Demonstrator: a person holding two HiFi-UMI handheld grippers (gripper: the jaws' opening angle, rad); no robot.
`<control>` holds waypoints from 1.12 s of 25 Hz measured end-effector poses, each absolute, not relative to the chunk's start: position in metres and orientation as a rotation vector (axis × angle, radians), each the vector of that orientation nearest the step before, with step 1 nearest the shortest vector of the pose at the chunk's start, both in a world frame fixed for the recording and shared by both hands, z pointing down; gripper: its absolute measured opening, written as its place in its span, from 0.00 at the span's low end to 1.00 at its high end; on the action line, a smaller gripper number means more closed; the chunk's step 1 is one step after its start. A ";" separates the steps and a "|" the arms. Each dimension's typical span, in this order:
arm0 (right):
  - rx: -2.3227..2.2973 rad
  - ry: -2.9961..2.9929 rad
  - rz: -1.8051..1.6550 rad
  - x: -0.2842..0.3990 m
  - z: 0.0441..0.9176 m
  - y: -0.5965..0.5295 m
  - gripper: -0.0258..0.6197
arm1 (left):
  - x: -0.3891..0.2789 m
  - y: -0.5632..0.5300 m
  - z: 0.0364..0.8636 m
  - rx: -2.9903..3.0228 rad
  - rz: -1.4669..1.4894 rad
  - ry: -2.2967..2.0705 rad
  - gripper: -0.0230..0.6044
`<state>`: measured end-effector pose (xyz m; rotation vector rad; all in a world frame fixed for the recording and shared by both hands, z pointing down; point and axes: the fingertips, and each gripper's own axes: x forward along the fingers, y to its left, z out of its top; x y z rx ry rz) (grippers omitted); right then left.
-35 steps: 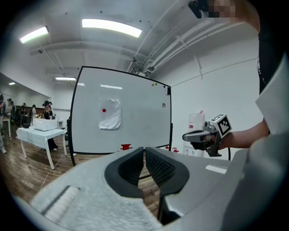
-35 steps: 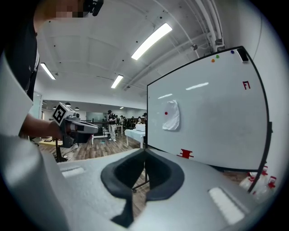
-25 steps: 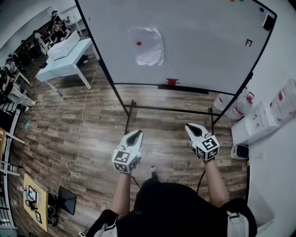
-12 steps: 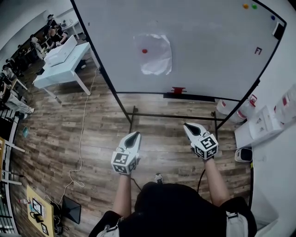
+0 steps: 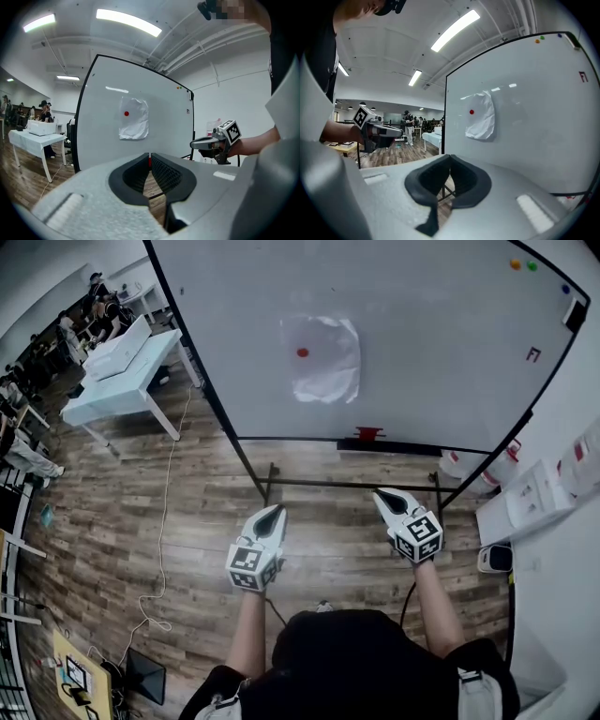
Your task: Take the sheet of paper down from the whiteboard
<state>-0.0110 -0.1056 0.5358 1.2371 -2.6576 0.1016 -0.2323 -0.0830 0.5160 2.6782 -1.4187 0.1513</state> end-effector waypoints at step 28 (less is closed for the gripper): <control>1.154 -2.702 0.107 0.032 0.537 -0.229 0.05 | -0.191 -0.193 0.513 2.623 0.159 -1.519 0.08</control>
